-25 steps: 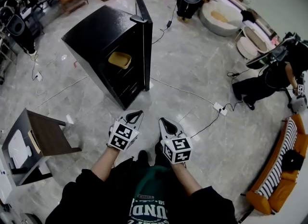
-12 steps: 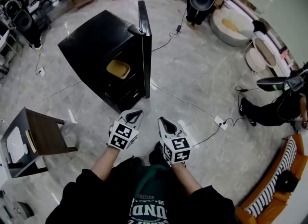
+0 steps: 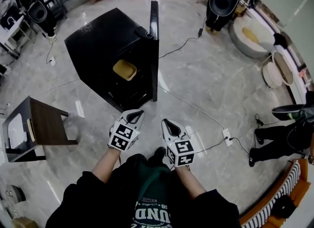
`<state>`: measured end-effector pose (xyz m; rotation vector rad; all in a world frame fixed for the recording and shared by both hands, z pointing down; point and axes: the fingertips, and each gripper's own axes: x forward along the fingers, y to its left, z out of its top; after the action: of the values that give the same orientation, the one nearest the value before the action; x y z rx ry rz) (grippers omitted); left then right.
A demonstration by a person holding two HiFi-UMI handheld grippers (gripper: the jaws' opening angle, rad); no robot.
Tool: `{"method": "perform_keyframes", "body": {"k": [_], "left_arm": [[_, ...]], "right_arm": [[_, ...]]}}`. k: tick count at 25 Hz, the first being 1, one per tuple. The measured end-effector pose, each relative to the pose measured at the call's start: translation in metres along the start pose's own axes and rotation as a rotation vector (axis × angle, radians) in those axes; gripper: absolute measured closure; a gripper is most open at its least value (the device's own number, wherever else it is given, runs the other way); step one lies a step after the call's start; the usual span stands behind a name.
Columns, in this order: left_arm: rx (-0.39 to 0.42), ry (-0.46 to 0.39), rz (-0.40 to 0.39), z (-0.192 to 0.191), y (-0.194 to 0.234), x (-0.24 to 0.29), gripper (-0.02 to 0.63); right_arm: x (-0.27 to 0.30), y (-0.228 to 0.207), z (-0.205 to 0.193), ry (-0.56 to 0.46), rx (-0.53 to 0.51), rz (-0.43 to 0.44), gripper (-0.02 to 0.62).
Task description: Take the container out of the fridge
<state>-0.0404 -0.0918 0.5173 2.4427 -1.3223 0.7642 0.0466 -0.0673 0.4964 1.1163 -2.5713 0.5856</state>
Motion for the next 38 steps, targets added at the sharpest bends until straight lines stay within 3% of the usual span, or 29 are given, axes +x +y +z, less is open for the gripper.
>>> {"method": "perform_keyframes", "body": {"k": [13,24,38], "left_arm": [[-0.025,0.009,0.053,-0.002,0.019,0.013,0.592],[-0.042,-0.03,0.04,0.028,0.06,0.053,0.592],[-0.046,0.014,0.055,0.017,0.104,0.07,0.592]], "right_arm": [[0.018,-0.02,-0.001,0.009,0.014,0.038,0.56],[0.052,-0.05,0.04,0.015,-0.035,0.022,0.56],[0.1,-0.055,0.05,0.041,-0.033,0.053,0.56]]}}
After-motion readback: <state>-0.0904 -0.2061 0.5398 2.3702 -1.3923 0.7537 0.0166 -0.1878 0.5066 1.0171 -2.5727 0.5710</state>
